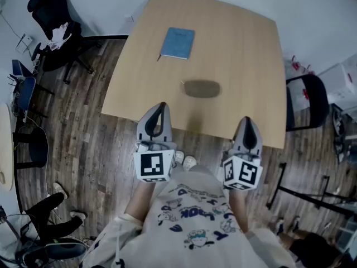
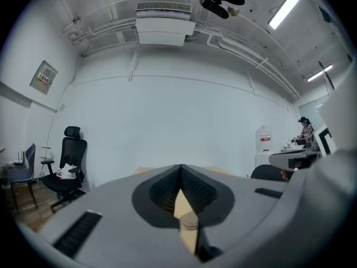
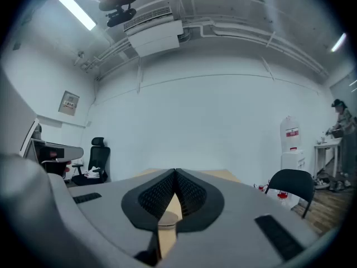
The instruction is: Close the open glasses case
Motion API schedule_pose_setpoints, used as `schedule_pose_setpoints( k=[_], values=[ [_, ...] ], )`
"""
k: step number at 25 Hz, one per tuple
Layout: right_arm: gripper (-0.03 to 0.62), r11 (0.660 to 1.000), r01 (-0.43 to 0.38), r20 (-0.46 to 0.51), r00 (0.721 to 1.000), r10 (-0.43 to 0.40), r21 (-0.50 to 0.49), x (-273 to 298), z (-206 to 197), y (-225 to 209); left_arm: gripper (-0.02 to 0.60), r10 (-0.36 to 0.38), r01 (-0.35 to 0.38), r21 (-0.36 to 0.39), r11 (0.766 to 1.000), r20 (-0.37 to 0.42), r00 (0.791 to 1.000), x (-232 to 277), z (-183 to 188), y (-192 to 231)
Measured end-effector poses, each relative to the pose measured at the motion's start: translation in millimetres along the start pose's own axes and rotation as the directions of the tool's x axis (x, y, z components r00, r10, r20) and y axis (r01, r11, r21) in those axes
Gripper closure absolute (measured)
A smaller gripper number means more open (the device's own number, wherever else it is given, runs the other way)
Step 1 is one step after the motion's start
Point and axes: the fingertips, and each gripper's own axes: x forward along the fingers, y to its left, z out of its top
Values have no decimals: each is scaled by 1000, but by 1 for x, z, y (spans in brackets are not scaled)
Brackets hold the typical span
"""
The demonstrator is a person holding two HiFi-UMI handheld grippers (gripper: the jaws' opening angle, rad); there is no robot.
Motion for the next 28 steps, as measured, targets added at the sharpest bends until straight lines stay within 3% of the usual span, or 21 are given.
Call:
schedule_pose_setpoints(
  k=[12, 17, 28],
  values=[
    [594, 1000, -12, -7, 1000, 12, -3, 4, -1, 2, 583, 7, -8, -39, 999, -13, 1000, 4, -2, -1],
    [594, 999, -34, -26, 999, 34, 6, 12, -7, -2, 583, -11, 10, -6, 1000, -50, 999, 15, -12, -8],
    [594, 992, -125, -90, 988, 125, 11, 36, -28, 6, 581, 39, -40, -6, 999, -146, 989, 20, -43, -12]
  ],
)
